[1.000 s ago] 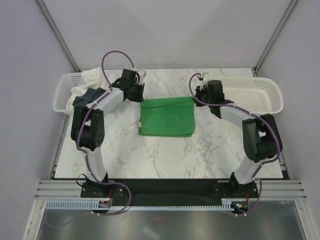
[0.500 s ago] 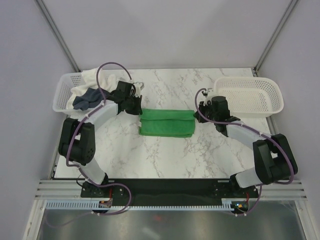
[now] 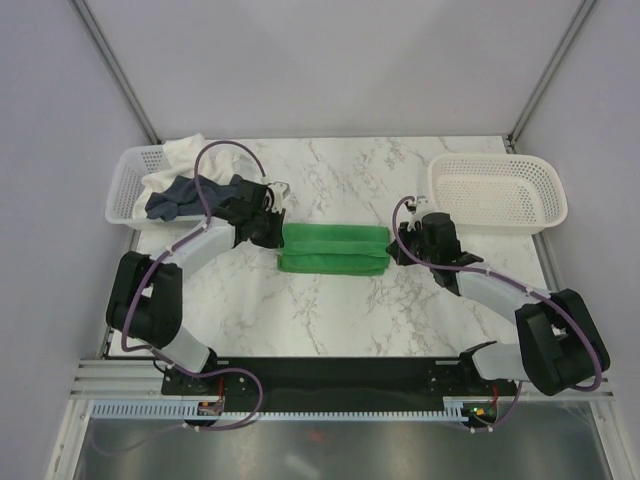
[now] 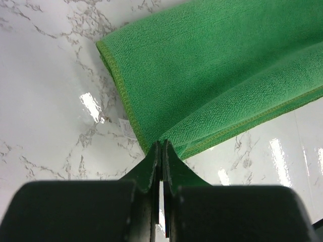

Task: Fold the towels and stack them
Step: Fold the towel

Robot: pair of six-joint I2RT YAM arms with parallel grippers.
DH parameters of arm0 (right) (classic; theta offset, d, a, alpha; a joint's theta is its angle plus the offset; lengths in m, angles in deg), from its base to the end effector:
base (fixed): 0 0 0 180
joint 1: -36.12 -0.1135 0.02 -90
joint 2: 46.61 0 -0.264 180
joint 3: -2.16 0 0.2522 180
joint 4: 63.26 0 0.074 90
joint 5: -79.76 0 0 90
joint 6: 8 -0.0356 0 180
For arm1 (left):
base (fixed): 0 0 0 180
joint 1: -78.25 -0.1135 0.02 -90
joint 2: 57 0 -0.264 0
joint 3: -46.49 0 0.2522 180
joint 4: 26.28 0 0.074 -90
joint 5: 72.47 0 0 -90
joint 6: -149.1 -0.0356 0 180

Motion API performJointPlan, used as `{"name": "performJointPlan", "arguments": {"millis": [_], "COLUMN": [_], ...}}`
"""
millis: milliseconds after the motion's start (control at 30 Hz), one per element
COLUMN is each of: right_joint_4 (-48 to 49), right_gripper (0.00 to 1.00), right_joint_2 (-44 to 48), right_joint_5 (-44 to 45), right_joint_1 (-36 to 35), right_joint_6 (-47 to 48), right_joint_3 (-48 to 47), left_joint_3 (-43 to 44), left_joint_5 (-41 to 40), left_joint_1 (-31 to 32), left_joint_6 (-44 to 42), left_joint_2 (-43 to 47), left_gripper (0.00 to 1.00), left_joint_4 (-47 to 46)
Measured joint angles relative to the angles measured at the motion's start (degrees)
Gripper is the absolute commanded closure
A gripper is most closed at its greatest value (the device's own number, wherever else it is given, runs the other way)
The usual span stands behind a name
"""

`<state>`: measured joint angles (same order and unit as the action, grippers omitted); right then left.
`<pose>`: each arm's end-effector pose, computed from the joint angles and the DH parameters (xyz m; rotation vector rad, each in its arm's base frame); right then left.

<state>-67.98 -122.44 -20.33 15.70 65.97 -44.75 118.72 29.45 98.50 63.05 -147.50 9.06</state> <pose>0.2480 0.0990 0.1871 -0.1881 2.1926 0.5527 0.3036 -0.1199 0.2108 0.4445 2.4917 -0.4325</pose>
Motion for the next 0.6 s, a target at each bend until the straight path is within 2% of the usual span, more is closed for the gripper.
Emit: {"name": "performJointPlan", "arguments": {"millis": [67, 100, 200, 267, 300, 400, 467, 500, 600], "right_joint_4": [-0.04, -0.09, -0.57, -1.14, -1.46, -3.8, -5.84, -6.86, -10.71], "right_gripper": [0.96, 0.89, 0.77, 0.73, 0.7, 0.66, 0.65, 0.64, 0.64], "right_joint_2": [0.15, 0.26, 1.03, 1.4, 1.6, 3.48, 5.7, 7.1, 10.64], "right_joint_5": [0.11, 0.15, 0.5, 0.37, 0.24, 0.26, 0.94, 1.16, 2.29], "right_joint_1": [-0.11, -0.15, -0.44, -0.48, -0.48, -0.48, -0.48, -0.48, -0.48], "right_joint_6": [-0.39, -0.72, -1.7, -2.1, -2.25, -2.95, -3.56, -3.89, -4.98], "right_joint_3": [0.81, 1.29, 2.69, 3.13, 3.26, 3.61, 3.65, 3.63, 2.6], "left_joint_3": [-0.44, -0.63, -0.9, -0.9, -0.92, -1.03, -1.11, -1.16, -1.16], "left_joint_5": [-0.68, -1.01, -1.55, -2.38, -2.82, -3.61, -4.52, -5.03, -6.4], "left_joint_1": [0.39, 0.63, 1.53, 2.27, 2.62, 3.28, 3.37, 3.37, 3.34], "left_joint_6": [0.17, 0.31, 0.57, 0.57, 0.57, 0.76, 0.9, 0.92, 1.11], "left_joint_2": [0.0, 0.0, 0.0, 0.0, 0.02, 0.76, 2.08, 3.04, 6.29], "left_gripper": [0.92, 0.89, 0.87, 0.85, 0.78, 0.61, 0.58, 0.53, 0.5], "left_joint_4": [0.17, 0.33, 1.2, 2.1, 2.62, 4.35, 5.79, 6.56, 7.87]}}
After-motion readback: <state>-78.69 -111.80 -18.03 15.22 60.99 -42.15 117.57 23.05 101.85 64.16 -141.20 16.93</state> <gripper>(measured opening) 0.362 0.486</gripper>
